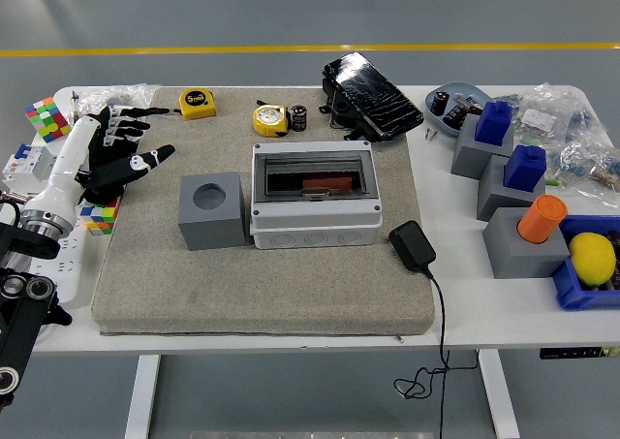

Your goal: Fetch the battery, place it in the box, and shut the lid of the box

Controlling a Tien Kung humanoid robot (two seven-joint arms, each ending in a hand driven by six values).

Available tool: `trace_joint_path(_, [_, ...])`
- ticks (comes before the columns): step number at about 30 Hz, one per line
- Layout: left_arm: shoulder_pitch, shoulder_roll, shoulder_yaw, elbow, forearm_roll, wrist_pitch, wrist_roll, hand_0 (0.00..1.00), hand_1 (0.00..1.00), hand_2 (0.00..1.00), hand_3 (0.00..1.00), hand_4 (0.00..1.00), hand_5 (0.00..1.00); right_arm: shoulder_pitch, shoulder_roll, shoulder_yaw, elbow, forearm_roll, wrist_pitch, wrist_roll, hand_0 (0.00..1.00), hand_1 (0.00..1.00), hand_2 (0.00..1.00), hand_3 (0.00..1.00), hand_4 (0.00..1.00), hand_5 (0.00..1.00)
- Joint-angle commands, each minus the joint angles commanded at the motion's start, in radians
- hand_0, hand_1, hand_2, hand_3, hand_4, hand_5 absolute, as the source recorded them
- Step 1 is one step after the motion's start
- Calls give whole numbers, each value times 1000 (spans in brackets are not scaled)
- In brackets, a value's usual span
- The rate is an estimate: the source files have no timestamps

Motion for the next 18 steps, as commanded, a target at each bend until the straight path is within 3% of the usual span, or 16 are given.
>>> trace_joint_path(18, [4, 6, -1, 0, 6, -10, 6, 557, 666, 660, 708, 998, 407, 1, 0, -8, 0, 7, 3, -2, 787, 760, 760, 775, 998, 678])
